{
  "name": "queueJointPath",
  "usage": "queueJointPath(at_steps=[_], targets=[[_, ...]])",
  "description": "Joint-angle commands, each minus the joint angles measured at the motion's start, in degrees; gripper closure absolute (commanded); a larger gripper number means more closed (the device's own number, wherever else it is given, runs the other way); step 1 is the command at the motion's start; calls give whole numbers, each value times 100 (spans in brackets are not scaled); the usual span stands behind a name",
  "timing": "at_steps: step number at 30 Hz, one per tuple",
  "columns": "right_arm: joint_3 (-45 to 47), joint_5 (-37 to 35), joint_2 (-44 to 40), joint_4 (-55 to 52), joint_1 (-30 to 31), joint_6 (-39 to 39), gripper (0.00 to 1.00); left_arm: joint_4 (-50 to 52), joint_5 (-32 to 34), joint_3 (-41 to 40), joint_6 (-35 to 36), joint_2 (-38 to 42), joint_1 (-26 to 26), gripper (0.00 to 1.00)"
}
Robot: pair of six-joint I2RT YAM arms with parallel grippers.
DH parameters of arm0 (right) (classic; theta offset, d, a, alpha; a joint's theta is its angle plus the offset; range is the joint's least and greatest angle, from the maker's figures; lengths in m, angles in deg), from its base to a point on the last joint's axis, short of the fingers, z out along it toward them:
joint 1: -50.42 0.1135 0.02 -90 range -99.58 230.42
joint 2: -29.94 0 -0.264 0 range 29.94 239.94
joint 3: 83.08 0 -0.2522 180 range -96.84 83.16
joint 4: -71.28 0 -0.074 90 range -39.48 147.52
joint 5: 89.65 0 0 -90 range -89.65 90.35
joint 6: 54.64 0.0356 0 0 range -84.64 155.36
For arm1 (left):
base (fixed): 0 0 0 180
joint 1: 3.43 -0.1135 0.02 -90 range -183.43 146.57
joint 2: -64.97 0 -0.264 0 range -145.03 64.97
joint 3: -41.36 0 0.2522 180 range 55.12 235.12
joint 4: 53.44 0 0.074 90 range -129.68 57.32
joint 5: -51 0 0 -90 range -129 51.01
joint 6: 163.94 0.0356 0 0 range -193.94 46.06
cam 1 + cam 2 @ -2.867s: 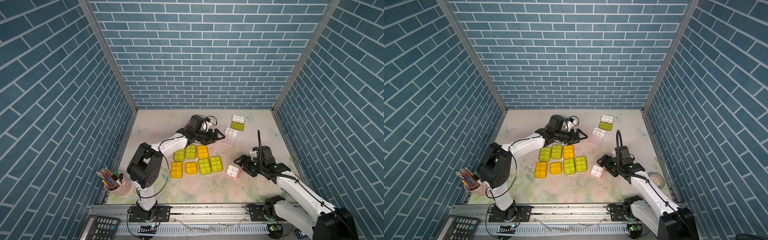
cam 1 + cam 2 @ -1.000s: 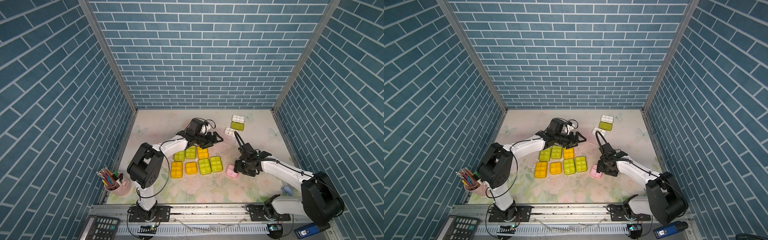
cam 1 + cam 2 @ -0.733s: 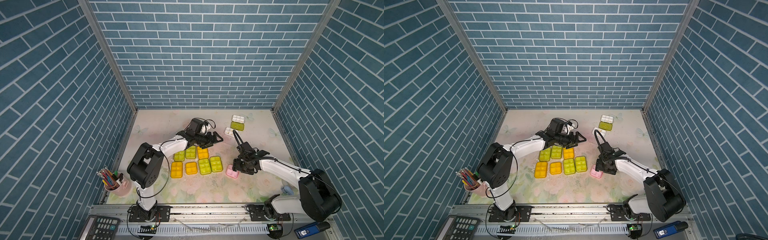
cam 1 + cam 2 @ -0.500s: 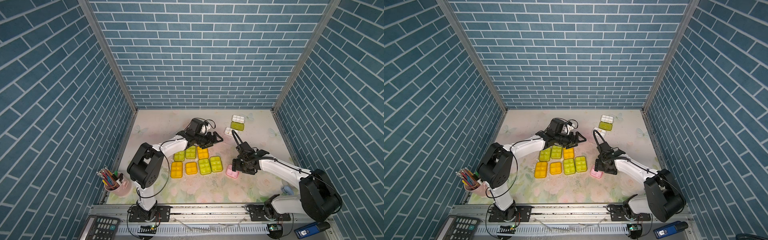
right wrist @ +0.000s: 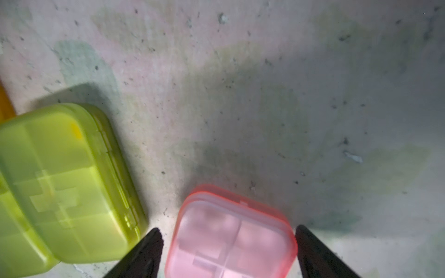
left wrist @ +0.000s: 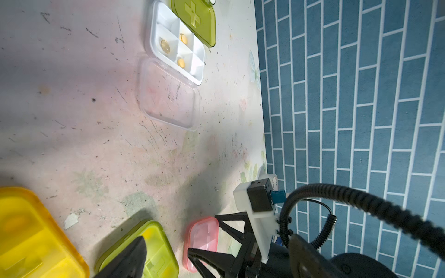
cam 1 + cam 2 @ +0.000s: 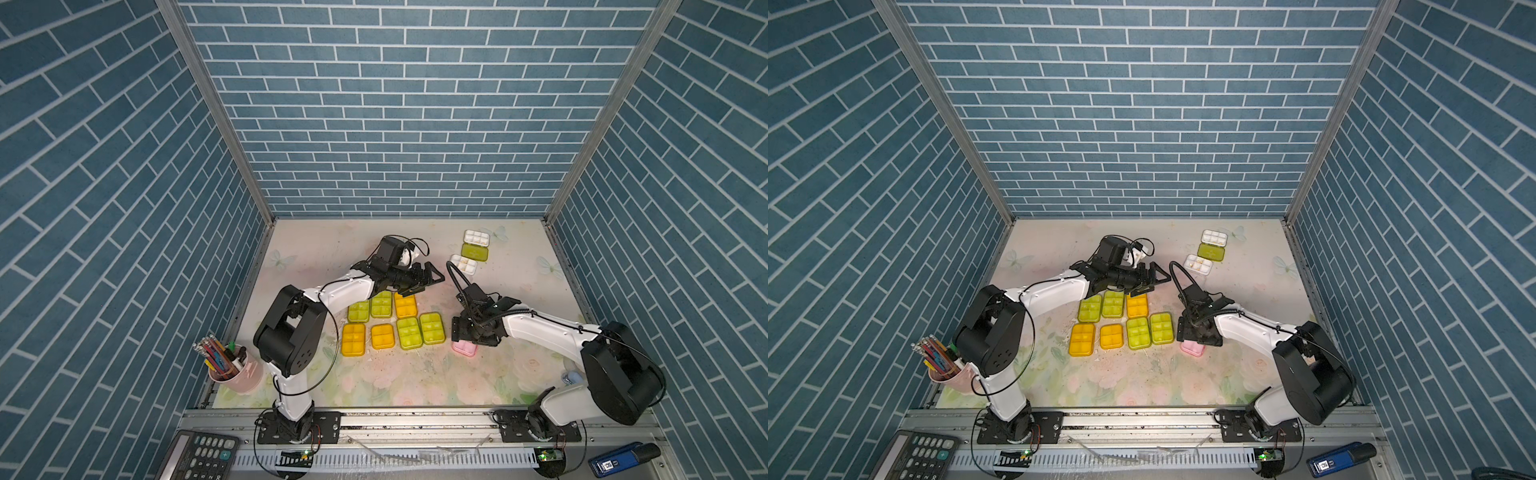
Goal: Close pillboxes
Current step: Pick up the pillbox at the center of the board.
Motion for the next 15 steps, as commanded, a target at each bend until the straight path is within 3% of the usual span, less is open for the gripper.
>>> queueJointPath(at_steps=[1, 9, 15], targets=[[-54, -254, 47, -187, 97, 262, 14, 32, 44, -41, 100, 166, -36, 7], [313, -285, -319, -396, 125, 211, 31, -29, 2, -48, 65, 162, -36, 7], [309, -202, -372, -567, 132, 87, 23, -104, -27, -66, 46, 170, -29, 7]])
